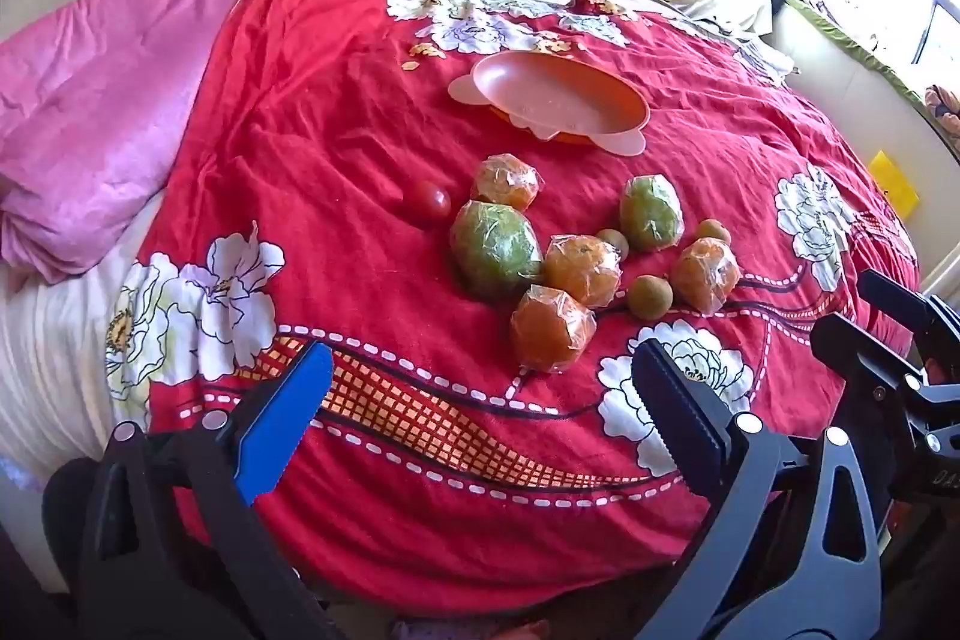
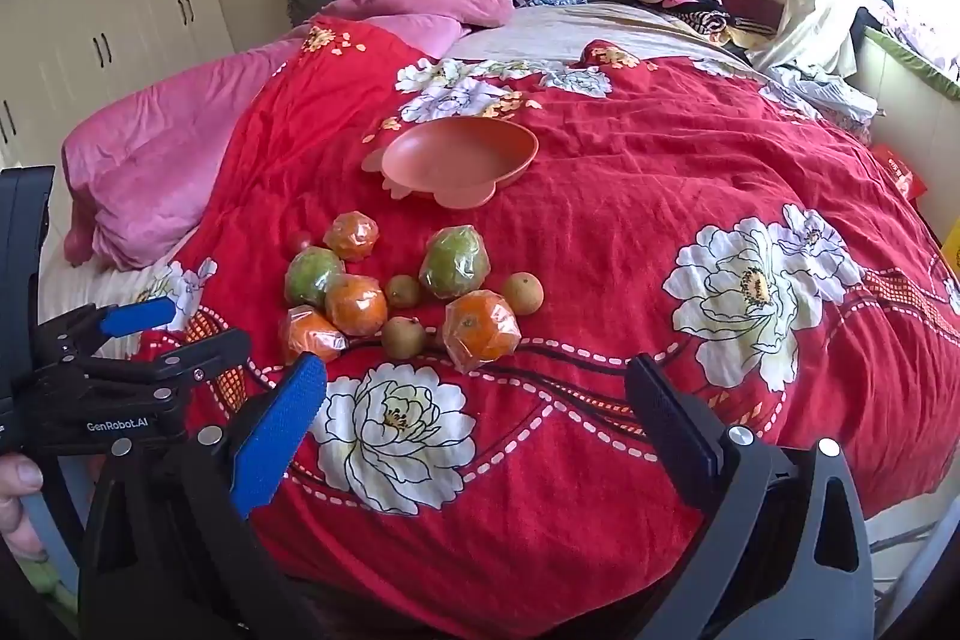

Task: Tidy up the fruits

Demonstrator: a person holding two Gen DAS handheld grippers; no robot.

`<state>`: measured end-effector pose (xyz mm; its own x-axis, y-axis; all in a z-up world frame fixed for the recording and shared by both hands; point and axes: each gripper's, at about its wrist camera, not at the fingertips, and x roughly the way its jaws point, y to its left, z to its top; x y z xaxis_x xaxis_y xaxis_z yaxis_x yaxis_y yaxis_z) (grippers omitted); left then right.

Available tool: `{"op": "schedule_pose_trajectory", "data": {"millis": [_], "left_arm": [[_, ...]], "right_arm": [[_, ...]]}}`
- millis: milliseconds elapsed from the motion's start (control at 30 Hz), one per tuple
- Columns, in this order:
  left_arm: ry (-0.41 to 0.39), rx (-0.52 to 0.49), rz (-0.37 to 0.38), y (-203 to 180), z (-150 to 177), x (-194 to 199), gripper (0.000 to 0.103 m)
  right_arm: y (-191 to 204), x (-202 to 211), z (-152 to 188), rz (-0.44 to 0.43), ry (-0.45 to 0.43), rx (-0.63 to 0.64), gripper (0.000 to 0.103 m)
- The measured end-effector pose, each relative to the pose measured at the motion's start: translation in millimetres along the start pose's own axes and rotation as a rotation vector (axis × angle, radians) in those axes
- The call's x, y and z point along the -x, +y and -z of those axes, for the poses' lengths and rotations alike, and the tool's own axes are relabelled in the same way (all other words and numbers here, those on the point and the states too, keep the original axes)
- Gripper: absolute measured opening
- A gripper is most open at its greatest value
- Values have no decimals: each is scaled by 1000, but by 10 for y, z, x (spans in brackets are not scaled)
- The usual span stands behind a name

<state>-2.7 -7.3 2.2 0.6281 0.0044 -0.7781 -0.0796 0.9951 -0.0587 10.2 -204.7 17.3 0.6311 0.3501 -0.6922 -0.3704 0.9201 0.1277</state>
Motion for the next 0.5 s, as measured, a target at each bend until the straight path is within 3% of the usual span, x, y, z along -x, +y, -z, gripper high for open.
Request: {"op": "schedule_pose_trajectory", "data": {"millis": [500], "left_arm": [[-3, 1, 2, -1, 10, 12, 94]], "right_arm": [[3, 21, -5, 17, -2, 6, 99]]}}
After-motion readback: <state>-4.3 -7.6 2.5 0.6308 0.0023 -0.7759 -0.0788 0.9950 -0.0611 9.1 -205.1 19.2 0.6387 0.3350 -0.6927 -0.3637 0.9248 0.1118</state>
